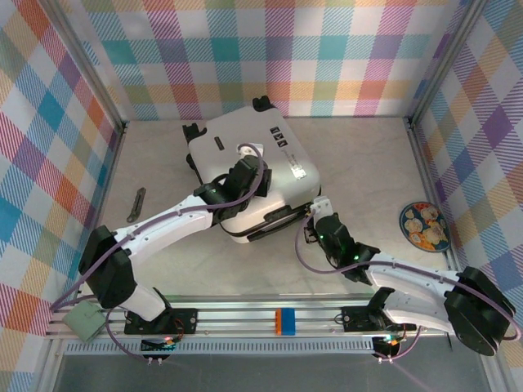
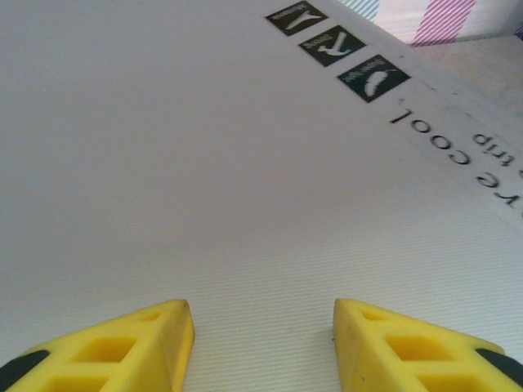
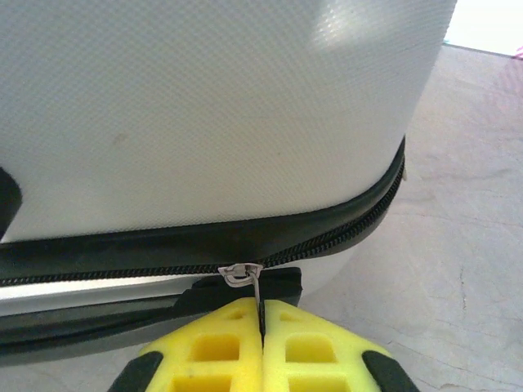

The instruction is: Pack the luggage

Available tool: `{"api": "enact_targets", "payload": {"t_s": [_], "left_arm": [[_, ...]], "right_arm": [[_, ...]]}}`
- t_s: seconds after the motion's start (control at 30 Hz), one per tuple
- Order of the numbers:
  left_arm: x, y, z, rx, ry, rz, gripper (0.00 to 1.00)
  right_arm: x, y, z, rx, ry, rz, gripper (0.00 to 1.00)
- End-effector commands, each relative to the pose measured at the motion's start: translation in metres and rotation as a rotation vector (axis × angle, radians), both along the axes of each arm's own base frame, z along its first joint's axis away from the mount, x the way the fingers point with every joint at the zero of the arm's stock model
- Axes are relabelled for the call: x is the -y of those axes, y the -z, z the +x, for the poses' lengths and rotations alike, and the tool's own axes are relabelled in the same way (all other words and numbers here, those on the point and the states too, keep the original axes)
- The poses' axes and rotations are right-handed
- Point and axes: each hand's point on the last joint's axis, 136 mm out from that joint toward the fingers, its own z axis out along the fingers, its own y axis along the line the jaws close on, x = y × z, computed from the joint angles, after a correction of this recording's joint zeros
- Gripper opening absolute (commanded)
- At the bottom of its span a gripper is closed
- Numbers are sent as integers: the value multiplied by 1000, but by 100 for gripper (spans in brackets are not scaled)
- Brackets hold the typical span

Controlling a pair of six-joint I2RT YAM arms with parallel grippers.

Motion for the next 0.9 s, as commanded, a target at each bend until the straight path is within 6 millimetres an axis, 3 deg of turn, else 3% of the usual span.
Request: {"api": "enact_targets", "payload": {"t_s": [0.0,0.13,0.4,0.57,0.67,0.87], "left_arm": [[-88,65,-17,-207,-138,303,49],[-109,55,-15,-199,-179,297,48],[-128,34,-9,-172,-212,321,48],[-142,3,-9,-121,-231,272,47],[-130,-14,-6,-105,-208,203,47],[-71,-43,-2,-39,-91,154,51]], "right_arm": [[-8,-18,-6,83,-40,-15,0],[-48,-22,-31,100,-210,-34,0],[-112,-31,-65,134,-421,-38,0],[-153,-37,-88,152,-567,-20,0],[-173,-36,-92,149,-618,-1,0],[-184,-31,-83,143,-606,3,0]]}}
